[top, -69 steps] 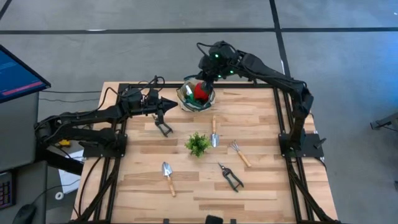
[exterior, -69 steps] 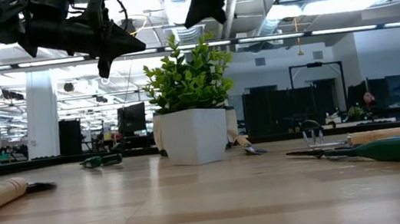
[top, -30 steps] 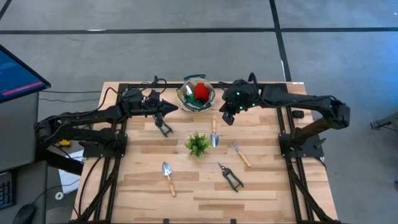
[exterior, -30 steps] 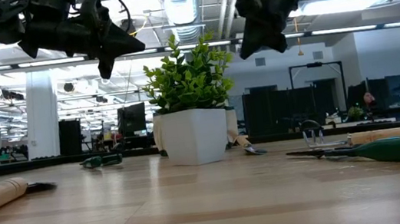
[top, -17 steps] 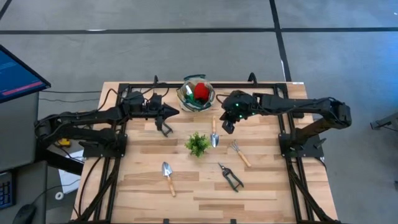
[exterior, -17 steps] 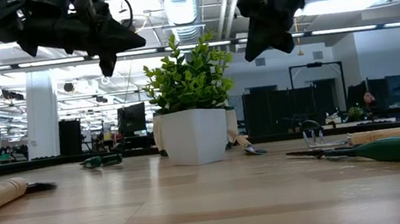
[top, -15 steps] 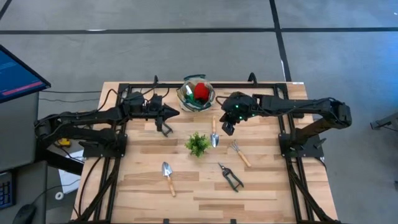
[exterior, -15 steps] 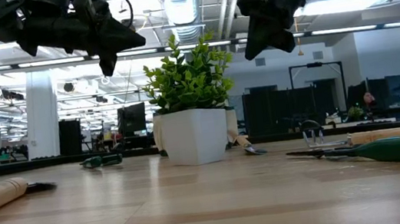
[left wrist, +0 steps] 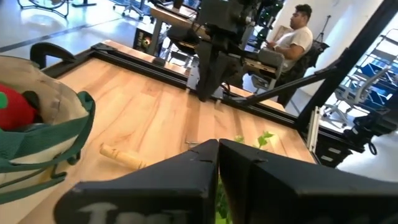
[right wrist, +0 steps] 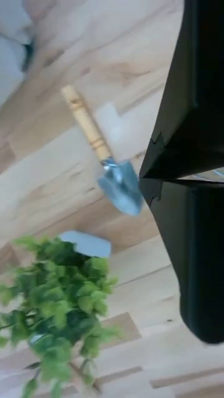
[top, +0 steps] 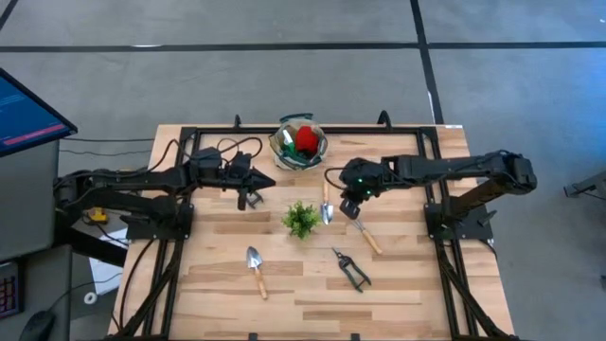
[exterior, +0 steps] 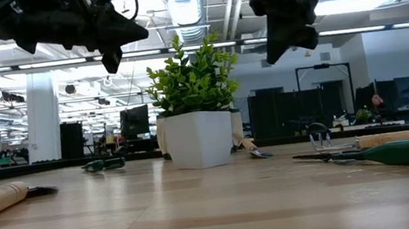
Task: Pick & Place Garden tools in Gardening bag
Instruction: Put the brown hand rake into the brown gardening bag
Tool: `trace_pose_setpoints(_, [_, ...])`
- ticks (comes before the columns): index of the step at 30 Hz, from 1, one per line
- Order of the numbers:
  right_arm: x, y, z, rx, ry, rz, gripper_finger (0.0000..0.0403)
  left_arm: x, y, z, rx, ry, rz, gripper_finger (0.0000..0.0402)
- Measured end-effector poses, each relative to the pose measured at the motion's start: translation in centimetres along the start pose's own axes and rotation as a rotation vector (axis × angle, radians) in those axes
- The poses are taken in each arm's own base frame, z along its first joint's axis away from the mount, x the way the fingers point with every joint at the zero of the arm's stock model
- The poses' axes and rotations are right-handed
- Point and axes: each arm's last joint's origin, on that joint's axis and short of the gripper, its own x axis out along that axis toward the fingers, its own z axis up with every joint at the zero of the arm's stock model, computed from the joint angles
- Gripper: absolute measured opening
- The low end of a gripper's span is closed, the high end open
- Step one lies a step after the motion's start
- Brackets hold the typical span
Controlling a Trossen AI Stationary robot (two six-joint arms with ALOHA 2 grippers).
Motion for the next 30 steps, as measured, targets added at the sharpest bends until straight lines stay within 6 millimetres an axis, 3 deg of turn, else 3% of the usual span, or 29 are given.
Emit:
trace_pose_setpoints(15, [-0.5,2.7,-1.9,-0.005,0.062,0.038,0.0000,0.5,-2.6,-0.8,0.022,0.018,-0.044,0.0002])
trace_pose_setpoints(24, [-2.7,4.4,-5.0,0.121,0.190,0.017,0.0000,0.6,-3.3,-1.0,0.029,0.024,-0.079,0.0002])
trace_pose_setpoints(30, [-2.9,5.6,-6.9,0.145,0.275,-0.021,0.0000,0.6,-3.3,-1.0,0.030,0.017,-0.081,0.0002])
